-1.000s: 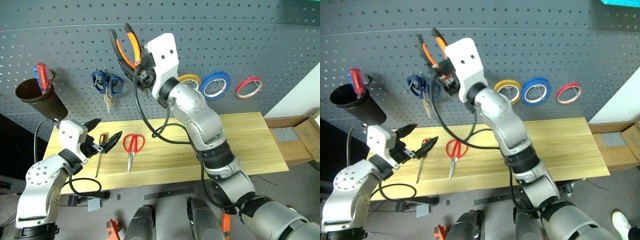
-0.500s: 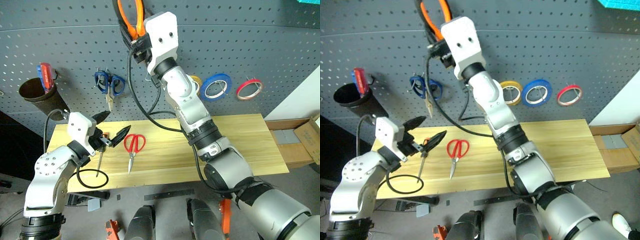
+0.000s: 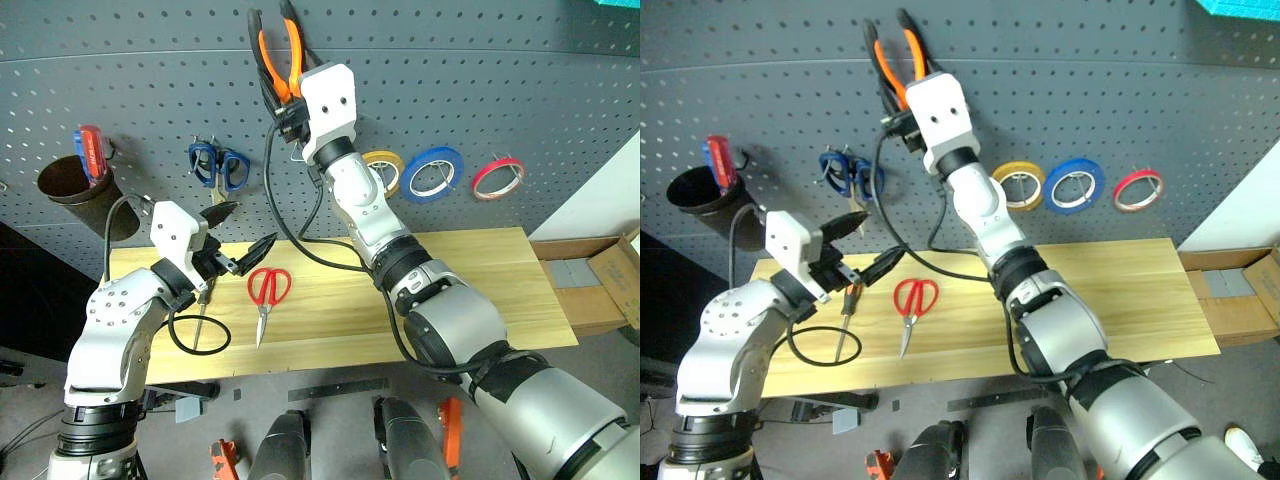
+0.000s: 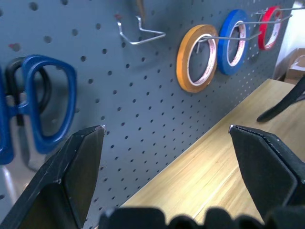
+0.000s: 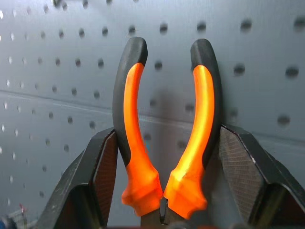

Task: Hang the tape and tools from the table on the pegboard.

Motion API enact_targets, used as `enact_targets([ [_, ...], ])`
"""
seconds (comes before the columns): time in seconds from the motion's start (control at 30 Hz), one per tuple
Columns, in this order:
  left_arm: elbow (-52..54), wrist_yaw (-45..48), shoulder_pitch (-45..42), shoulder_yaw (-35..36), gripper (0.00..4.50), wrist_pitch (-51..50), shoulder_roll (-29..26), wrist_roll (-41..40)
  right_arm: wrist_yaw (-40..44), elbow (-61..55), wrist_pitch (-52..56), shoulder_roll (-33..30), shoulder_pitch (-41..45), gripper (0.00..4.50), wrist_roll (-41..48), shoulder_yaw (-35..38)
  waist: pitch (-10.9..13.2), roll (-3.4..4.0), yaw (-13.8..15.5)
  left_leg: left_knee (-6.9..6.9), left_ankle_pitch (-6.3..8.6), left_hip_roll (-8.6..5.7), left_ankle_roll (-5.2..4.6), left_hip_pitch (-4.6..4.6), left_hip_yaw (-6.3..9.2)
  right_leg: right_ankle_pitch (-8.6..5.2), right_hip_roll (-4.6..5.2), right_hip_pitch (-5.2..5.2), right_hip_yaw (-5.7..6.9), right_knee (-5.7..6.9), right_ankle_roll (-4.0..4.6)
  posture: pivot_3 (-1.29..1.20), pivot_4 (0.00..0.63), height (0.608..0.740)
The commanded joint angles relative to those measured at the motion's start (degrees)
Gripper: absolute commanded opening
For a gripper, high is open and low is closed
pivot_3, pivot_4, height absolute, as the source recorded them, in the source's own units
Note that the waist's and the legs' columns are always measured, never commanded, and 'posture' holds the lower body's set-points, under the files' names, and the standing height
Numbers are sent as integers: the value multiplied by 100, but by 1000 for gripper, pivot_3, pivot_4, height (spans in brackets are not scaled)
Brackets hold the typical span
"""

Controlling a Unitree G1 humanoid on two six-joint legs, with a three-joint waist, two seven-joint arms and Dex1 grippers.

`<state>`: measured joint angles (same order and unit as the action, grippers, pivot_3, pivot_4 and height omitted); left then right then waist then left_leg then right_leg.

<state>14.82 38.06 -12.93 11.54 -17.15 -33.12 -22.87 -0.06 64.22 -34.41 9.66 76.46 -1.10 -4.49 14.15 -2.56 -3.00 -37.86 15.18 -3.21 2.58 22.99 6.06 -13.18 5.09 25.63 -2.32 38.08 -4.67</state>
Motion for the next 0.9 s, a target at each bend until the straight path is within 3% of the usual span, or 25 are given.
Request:
enact_targets([
  [0.03, 106, -2, -37, 58, 4500, 10, -4, -85, -42, 9, -282, 349, 316, 2686, -94, 21, 0, 0, 4, 0, 0, 0, 0, 0, 1, 0, 0, 0, 0, 1, 0, 150, 208, 740],
  [0.9, 125, 95, 141, 137, 4500, 33, -138, -84, -885, 559, -236, 55, -312, 2686, -738, 2, 2, 3, 141, 0, -4, -2, 7, -2, 12, 0, -4, -2, 2, 6, 3, 182, 219, 740],
])
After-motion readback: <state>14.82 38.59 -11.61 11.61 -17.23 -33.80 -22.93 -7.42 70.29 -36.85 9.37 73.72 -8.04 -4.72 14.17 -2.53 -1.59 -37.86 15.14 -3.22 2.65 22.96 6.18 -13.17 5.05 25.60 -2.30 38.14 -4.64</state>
